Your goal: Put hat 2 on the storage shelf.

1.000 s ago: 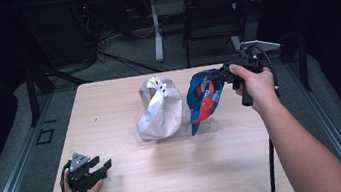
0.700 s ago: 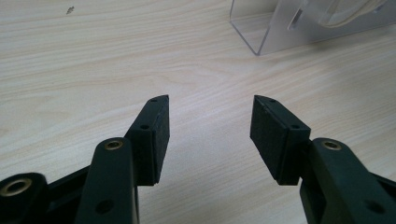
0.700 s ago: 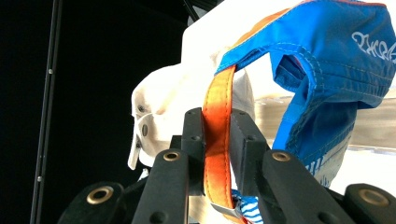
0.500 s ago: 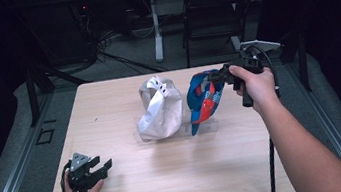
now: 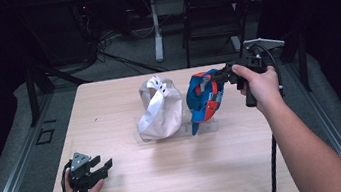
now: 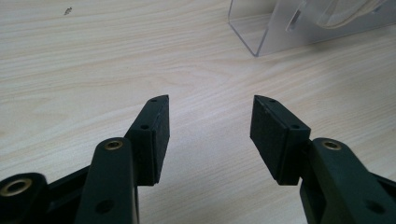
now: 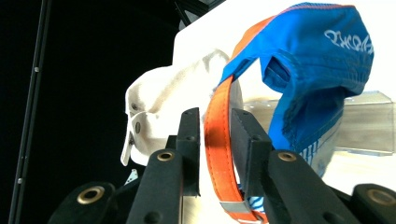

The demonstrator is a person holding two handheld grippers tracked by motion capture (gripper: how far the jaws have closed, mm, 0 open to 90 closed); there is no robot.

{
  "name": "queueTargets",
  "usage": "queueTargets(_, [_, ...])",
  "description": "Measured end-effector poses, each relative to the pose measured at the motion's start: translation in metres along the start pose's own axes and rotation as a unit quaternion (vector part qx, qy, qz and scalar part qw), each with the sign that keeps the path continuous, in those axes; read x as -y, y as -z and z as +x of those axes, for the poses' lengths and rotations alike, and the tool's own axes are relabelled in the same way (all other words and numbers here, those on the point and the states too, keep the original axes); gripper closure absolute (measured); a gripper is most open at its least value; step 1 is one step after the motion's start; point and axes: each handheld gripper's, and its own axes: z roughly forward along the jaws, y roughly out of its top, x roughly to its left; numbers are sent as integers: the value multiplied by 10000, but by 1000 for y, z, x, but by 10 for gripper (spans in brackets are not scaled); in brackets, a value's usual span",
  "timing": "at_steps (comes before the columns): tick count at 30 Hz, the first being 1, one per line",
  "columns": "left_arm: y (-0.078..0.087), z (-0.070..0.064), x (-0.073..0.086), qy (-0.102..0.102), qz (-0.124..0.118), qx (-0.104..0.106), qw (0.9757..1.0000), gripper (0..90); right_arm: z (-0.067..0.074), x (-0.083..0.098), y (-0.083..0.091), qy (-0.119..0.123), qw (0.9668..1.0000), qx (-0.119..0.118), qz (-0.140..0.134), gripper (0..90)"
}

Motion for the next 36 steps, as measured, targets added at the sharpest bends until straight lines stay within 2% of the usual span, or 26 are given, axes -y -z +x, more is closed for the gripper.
queueTargets(7, [-5, -1, -3, -10, 9, 37, 10000, 479, 2, 1, 11, 162, 9997, 139, -127, 699])
queueTargets(12, [-9, -3, -6, -61, 34, 100, 9999, 479, 3, 5, 22, 283, 9986, 337, -290, 678])
queueTargets(16, [-12, -6, -8, -104, 26, 137, 9998, 477, 1, 13, 30, 443, 9973, 512, -284, 639])
queueTargets(25, [-18, -8, -11, -102, 30, 177, 9998, 466, -8, 27, 37, 633, 9956, 586, -375, 563])
queueTargets(26, [-18, -8, -11, -114, 57, 179, 9998, 466, -10, 29, 38, 713, 9950, 615, -341, 548])
queueTargets(27, [-19, -8, -11, -119, 61, 187, 9997, 463, -12, 34, 39, 890, 9926, 719, -407, 519])
queueTargets(28, [-20, -8, -12, -123, 58, 188, 9997, 463, -12, 34, 39, 890, 9926, 719, -407, 519])
queueTargets(29, [-22, -9, -12, -122, 54, 198, 9997, 457, -15, 40, 40, 1022, 9906, 798, -445, 509])
queueTargets(31, [-22, -9, -13, -149, 69, 192, 9997, 454, -17, 42, 41, 1078, 9895, 862, -417, 507])
queueTargets(32, [-23, -9, -13, -139, 59, 198, 9997, 448, -19, 49, 40, 1225, 9864, 982, -492, 494])
queueTargets(33, [-23, -9, -14, -145, 99, 216, 9996, 448, -19, 49, 40, 1225, 9864, 982, -492, 494])
queueTargets(35, [-24, -10, -14, -149, 84, 219, 9996, 446, -22, 57, 39, 1392, 9838, 1022, -487, 480])
queueTargets(36, [-25, -10, -14, -157, 94, 221, 9996, 446, -28, 65, 36, 1509, 9812, 1106, -470, 471])
